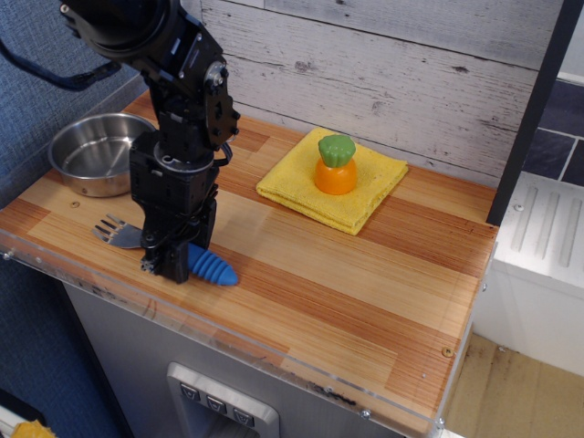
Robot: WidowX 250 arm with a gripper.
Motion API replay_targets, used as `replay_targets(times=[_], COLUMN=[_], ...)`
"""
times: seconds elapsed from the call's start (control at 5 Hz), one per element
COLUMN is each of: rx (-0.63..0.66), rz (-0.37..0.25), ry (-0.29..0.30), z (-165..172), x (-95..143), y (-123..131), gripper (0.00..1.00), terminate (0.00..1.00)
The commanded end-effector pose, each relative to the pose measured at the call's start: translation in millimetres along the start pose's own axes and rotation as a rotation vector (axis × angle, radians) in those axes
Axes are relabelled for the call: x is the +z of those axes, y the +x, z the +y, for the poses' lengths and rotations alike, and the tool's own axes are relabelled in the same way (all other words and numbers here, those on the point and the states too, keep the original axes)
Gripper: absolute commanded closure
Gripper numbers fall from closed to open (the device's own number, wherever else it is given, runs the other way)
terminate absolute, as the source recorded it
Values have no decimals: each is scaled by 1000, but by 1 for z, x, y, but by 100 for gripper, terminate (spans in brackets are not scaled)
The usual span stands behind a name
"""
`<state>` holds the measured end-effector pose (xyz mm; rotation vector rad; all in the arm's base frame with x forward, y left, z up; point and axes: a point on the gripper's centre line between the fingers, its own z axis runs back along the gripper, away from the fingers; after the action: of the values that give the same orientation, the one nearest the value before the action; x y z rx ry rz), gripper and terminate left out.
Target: Place the fork near the front edge of the table.
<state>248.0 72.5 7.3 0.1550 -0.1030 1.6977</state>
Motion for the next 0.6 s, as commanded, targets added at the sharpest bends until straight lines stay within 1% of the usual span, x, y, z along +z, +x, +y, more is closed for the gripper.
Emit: replay_targets(times=[0.0, 0.2, 0.4], rx=[14, 9, -19], rz=[-10, -12, 3], ry=[-28, -39, -93], z=[7, 6, -2], x=[22, 27, 36], y=[-12, -12, -8], gripper=[0, 0, 0], terminate=[0, 0, 0])
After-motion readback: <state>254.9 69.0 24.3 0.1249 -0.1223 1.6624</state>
